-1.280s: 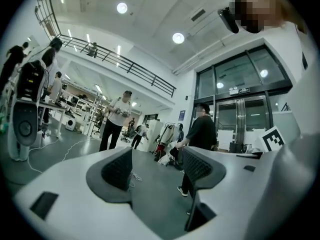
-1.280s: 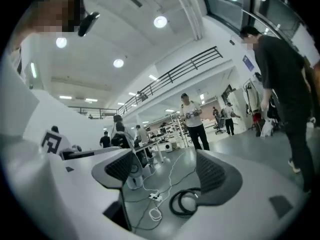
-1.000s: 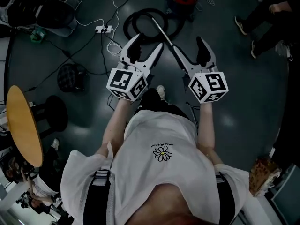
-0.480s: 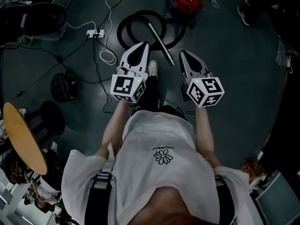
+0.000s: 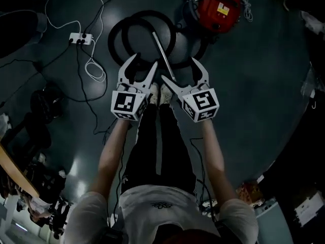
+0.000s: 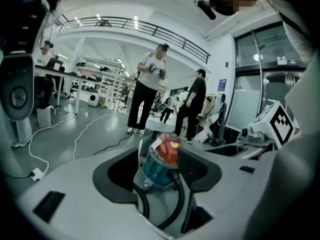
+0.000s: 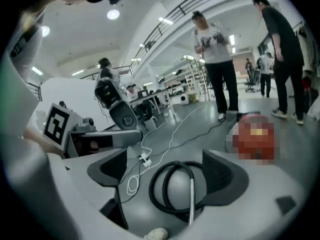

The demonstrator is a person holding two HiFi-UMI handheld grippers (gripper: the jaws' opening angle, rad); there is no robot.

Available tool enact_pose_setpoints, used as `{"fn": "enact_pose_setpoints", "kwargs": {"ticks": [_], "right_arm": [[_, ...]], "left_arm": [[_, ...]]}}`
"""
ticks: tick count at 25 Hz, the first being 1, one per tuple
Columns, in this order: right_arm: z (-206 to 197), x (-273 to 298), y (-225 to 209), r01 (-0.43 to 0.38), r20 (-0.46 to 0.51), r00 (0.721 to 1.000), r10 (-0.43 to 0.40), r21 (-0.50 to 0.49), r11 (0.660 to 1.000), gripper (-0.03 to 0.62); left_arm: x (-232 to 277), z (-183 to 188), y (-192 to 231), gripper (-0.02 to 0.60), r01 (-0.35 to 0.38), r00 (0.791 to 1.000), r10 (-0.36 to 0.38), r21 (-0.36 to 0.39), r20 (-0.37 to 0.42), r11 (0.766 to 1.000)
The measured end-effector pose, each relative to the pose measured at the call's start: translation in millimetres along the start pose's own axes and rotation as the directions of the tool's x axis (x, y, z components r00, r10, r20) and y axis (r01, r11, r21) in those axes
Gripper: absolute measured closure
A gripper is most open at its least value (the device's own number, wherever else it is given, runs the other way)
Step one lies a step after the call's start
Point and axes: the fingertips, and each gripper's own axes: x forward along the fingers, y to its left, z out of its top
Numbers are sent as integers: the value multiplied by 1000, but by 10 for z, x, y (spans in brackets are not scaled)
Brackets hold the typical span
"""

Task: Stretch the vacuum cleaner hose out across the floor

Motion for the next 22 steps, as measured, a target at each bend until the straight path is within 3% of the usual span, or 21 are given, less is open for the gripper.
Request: {"fn": "enact_pose_setpoints", "kwargs": {"ticks": [2, 4, 7, 10, 14, 17, 22], "right_arm": [[-826, 715, -454, -37, -107, 993, 41, 31, 999, 137], [-1768, 1251, -757, -56, -247, 966, 71, 68, 996, 137], [-3005, 1913, -1038, -89, -450, 883, 133, 119, 989, 138], [-3867, 2284, -1246, -67, -595, 788, 156, 169, 983, 140], [-4567, 2527, -1427, 26, -723, 678, 137, 209, 978, 140], [-4959, 2612, -1422, 31, -804, 580, 132, 184, 982, 140], [-5244, 2822, -1456, 80, -846, 526, 89, 153, 985, 141]], "left_arm": [[540, -690, 342, 353, -46, 998, 46, 5, -42, 999], [861, -1471, 627, 344, -81, 989, 79, -11, -123, 997], [1126, -2478, 1124, 344, -122, 967, 111, -34, -231, 992], [1137, -3128, 1493, 344, -152, 948, 138, -28, -286, 988], [971, -3764, 1754, 344, -207, 925, 170, -77, -340, 975], [807, -4120, 1765, 344, -237, 906, 173, -124, -385, 964], [790, -4279, 1771, 344, -215, 904, 144, -135, -403, 967]]}}
